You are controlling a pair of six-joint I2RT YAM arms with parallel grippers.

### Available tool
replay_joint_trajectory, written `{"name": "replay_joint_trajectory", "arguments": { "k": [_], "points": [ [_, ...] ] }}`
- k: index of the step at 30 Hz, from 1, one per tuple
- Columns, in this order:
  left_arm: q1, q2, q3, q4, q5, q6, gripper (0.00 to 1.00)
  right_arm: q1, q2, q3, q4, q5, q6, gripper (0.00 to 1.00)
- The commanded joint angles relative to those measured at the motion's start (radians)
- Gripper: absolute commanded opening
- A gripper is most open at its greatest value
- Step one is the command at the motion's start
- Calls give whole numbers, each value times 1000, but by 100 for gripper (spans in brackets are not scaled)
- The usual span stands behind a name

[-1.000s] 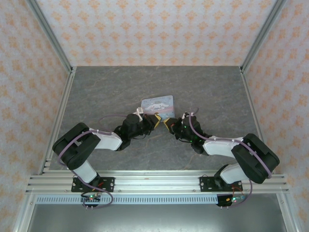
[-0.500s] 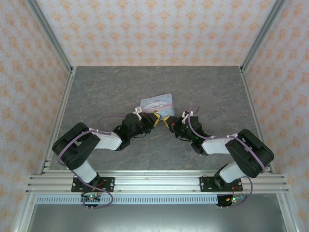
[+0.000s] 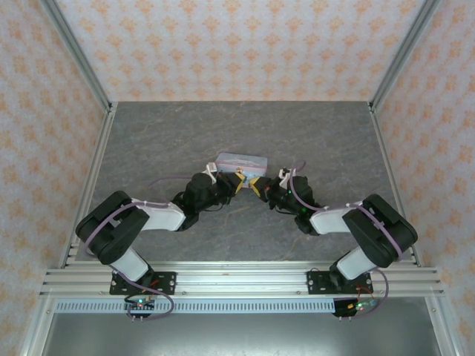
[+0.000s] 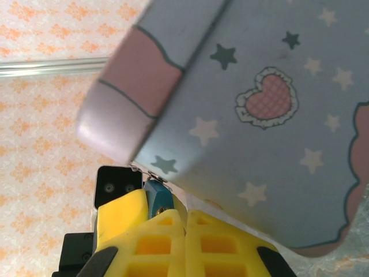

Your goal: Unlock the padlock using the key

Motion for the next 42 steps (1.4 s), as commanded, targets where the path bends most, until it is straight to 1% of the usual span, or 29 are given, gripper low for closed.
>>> {"name": "replay_joint_trajectory", "arguments": {
  "k": [1,9,14,19,22,27,30,35,42],
  "points": [
    [-26,-48,21,-6,78,54,0,4,21,71,37,-83,20,0],
    [-26,-44,15,-18,77,64,0,3,68,80,76,-96,75,0],
    [-27,-43,14,-31,77,81,0,-1,75,87,54,-112,77,0],
    [-27,-43,11,-38,82,96,0,-16,96,113,40,-165,67,0],
    [-29,-46,9,-44,81,103,0,-23,129,122,79,-189,85,0],
    [-30,-46,2,-17,74,79,0,-24,189,121,200,-180,161,0],
    [-31,-50,4,-3,69,65,0,-24,197,125,216,-180,181,0],
    [-31,-65,17,-18,74,73,0,-25,180,134,187,-193,164,0],
    [-31,-89,5,-35,83,86,0,-41,141,164,73,-245,45,0]
  ]
}}
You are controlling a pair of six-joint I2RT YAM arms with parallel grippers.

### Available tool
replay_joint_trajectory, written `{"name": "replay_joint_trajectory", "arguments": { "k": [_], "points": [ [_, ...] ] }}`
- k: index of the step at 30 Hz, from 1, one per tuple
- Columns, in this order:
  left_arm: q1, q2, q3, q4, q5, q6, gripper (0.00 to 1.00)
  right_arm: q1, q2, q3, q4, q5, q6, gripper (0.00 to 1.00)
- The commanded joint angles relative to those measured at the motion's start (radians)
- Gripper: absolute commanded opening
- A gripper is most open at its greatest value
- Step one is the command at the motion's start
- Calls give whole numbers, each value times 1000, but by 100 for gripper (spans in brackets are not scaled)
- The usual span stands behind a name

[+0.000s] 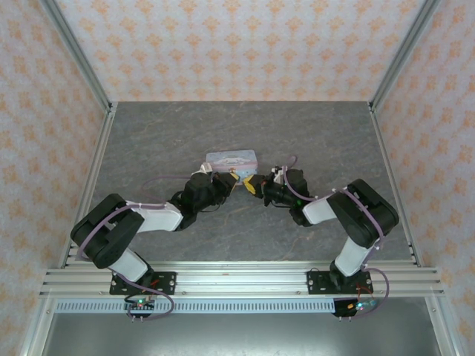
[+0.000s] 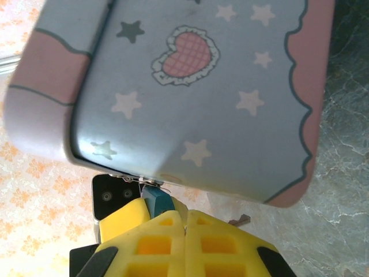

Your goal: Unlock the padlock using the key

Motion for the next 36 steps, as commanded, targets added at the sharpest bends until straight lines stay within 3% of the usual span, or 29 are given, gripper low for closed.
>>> {"name": "replay_joint_trajectory", "arguments": {
  "k": [1,7,17,26,36],
  "points": [
    [-41,-55,7,66,161,14,0,2,-39,75,-19,-65,-89,0],
    [-42,-77,6,53,173,25,0,-26,-23,101,-48,-118,-129,0],
    [-46,-88,-7,83,146,-3,0,-26,15,96,21,-104,-67,0],
    [-60,-58,-22,237,87,-112,0,-20,28,77,68,-85,-51,0],
    [-71,-77,3,223,93,-116,0,-19,34,91,79,-72,-35,0]
  ]
}}
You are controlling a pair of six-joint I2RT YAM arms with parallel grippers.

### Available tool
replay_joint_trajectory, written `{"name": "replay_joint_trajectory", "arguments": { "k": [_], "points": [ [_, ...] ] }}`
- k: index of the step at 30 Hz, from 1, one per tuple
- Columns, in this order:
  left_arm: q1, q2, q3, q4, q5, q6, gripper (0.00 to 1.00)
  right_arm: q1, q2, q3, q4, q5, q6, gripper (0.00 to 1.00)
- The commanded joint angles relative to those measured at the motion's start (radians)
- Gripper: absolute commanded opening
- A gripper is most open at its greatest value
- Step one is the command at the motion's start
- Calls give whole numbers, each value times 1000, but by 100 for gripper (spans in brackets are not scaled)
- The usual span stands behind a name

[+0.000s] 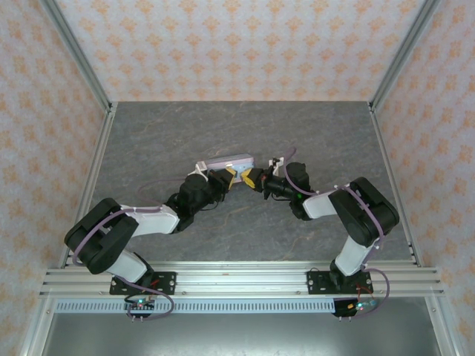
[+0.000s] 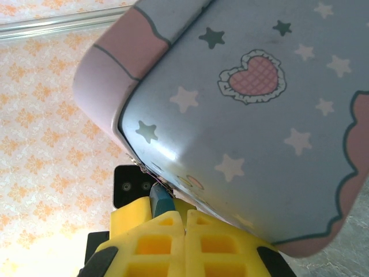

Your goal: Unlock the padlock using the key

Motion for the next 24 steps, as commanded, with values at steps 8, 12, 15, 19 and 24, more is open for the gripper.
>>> {"name": "replay_joint_trajectory", "arguments": {
  "k": [8,12,15,19,24],
  "points": [
    [-79,-9,40,145,167,-11,0,11,43,81,38,15,-37,0],
    [-79,-7,43,140,177,-11,0,1,36,102,22,-10,-103,0],
    [-79,-7,45,136,183,-8,0,1,21,124,-69,-25,-174,0],
    [-81,-6,45,136,187,-4,0,-1,3,135,-137,-34,-249,0],
    [-80,-7,40,136,193,-3,0,0,-23,144,-206,-27,-346,0]
  ]
}}
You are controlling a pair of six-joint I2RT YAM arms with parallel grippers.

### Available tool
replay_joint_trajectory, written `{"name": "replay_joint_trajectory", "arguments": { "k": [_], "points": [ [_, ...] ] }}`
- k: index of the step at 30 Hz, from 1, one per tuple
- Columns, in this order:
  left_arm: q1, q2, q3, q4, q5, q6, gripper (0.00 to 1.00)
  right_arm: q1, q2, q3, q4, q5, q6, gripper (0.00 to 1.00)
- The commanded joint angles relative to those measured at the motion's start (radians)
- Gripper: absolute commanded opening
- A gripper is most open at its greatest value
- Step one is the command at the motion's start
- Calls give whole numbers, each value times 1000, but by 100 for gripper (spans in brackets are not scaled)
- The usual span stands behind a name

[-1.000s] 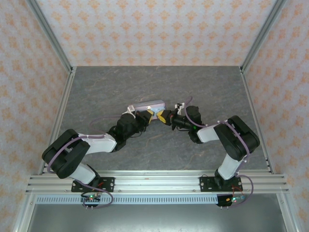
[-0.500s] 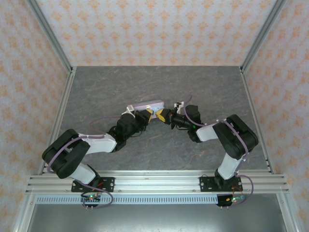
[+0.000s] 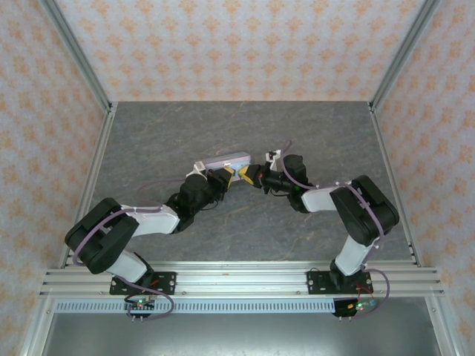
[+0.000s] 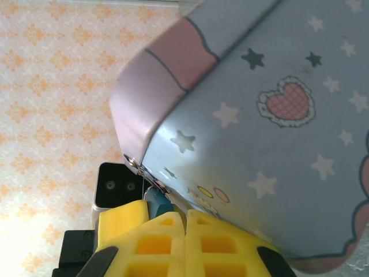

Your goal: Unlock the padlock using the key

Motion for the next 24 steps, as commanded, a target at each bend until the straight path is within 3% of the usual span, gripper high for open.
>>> {"name": "replay_joint_trajectory", "arguments": {
  "k": [1,8,15,24],
  "points": [
    [-76,-10,39,136,239,6,0,15,-27,48,-36,20,-114,0],
    [-77,-8,43,136,238,9,0,16,-3,44,31,12,-64,0],
    [-78,-2,59,106,234,19,0,47,26,3,216,26,145,0],
    [-83,22,74,114,234,16,0,130,-2,46,147,51,139,0]
  ]
}}
